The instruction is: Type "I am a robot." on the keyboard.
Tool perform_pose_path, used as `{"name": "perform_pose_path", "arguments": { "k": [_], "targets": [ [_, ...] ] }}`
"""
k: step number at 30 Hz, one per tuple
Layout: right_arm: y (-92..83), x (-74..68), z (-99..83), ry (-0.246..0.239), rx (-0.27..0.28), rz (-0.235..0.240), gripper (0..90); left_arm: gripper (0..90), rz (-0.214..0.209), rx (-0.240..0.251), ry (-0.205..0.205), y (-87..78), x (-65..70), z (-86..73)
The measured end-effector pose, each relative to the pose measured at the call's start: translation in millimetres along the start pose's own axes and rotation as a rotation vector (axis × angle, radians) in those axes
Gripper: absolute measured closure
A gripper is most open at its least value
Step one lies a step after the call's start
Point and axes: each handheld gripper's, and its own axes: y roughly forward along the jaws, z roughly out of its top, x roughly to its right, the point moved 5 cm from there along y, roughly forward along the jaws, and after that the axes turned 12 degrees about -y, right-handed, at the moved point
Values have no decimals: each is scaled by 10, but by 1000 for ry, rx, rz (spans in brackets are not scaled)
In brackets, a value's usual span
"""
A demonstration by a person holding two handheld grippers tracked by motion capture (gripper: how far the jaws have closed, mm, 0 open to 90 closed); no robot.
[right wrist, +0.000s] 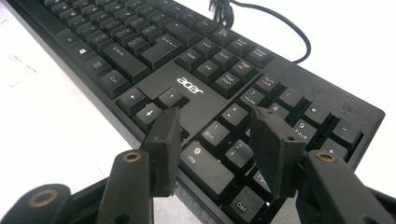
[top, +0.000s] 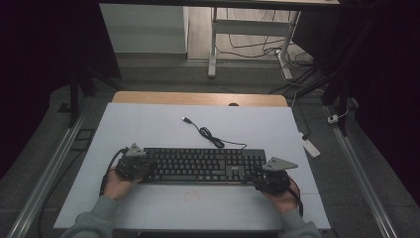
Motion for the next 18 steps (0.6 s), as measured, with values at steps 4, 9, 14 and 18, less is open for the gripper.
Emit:
{"name": "perform_pose_path", "arguments": {
  "k": [4,9,14,18],
  "targets": [
    [0,0,-2,-2,-4,0,534,889,6,-13,1,25,-12,-12],
    [0,2,-2,-1,-4,0,534,889,9,-17,1,40,-9,-17],
    [0,2,-2,-1,-4,-1,534,889,14,-33,5,59,-16,-28],
    [-1,1,0,-1,-3,-1,534,890,15,-29,5,62,-14,-26]
  ]
}}
